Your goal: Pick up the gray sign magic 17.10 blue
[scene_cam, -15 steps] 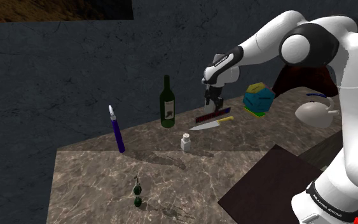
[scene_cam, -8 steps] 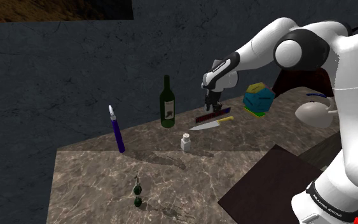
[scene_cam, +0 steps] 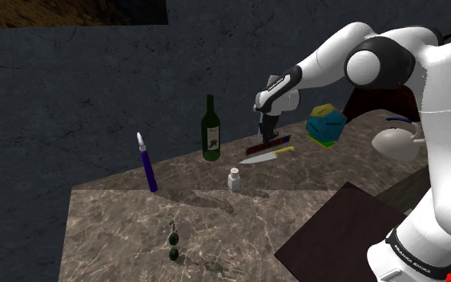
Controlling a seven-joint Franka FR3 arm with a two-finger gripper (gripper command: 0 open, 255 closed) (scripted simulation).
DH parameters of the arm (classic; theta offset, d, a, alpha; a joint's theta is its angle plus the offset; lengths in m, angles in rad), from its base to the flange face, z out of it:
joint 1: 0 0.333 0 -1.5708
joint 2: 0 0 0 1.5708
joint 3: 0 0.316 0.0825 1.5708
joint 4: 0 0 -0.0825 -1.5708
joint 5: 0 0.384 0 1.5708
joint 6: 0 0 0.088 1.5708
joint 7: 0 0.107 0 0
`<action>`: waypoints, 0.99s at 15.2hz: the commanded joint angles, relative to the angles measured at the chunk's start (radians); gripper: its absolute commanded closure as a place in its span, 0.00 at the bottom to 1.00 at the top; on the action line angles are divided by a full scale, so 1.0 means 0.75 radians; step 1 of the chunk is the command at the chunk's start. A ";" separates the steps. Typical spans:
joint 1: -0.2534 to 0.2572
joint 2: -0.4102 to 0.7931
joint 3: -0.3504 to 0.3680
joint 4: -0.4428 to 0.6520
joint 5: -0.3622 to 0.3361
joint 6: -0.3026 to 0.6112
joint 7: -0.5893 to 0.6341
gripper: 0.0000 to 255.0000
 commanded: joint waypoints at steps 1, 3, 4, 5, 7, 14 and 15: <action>-0.001 0.000 0.000 0.000 0.000 0.000 -0.001 1.00; 0.004 -0.026 -0.007 -0.002 -0.009 -0.024 0.006 1.00; 0.007 -0.038 -0.011 -0.002 -0.014 -0.036 0.009 1.00; 0.009 -0.051 -0.014 -0.002 -0.018 -0.048 0.012 1.00; 0.014 -0.075 -0.021 -0.002 -0.028 -0.072 0.019 1.00; 0.027 -0.155 -0.041 0.011 -0.060 -0.161 0.041 1.00; 0.029 -0.165 -0.044 0.014 -0.064 -0.175 0.045 1.00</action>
